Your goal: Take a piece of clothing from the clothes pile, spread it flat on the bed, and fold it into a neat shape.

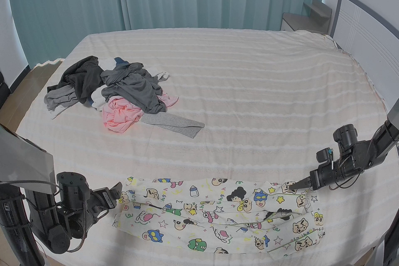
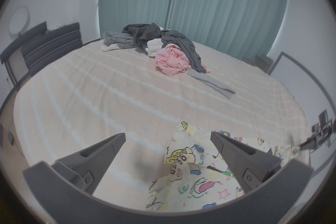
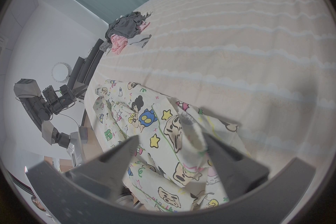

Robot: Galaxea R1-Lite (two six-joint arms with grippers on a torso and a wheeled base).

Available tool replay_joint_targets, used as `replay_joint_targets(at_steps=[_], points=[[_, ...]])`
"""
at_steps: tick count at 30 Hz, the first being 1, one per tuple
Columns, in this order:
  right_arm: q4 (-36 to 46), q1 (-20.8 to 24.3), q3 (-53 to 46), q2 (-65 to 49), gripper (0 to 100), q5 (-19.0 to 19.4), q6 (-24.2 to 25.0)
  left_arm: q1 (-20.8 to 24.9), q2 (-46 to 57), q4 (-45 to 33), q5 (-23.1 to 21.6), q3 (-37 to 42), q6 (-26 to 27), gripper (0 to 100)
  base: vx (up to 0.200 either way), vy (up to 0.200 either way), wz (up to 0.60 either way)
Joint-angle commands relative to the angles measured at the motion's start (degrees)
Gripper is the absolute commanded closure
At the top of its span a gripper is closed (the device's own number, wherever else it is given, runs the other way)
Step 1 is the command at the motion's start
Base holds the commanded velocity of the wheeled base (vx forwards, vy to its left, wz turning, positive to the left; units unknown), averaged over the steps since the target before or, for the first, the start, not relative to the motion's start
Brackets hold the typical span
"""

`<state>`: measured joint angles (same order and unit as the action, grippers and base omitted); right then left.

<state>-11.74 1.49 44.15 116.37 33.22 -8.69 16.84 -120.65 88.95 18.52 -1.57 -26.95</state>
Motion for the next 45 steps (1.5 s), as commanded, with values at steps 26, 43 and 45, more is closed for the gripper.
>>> replay_joint_targets(at_steps=[26, 43, 45], points=[[5.5, -4.2, -0.5, -1.0, 100, -0.9, -2.2, 0.4, 2.0, 1.0, 0.2, 1.5, -6.4, 0, 0.000, 0.000, 0.00], [8.4, 1.7, 12.6, -4.7, 0, -2.5, -0.5, 0.9, 2.1, 1.0, 0.5, 1.5, -6.4, 0, 0.000, 0.000, 0.00], [11.0, 4.6, 14.7, -2.5, 0, -2.6, -0.7, 1.1, 2.0, 1.0, 0.6, 1.5, -6.4, 0, 0.000, 0.000, 0.00]])
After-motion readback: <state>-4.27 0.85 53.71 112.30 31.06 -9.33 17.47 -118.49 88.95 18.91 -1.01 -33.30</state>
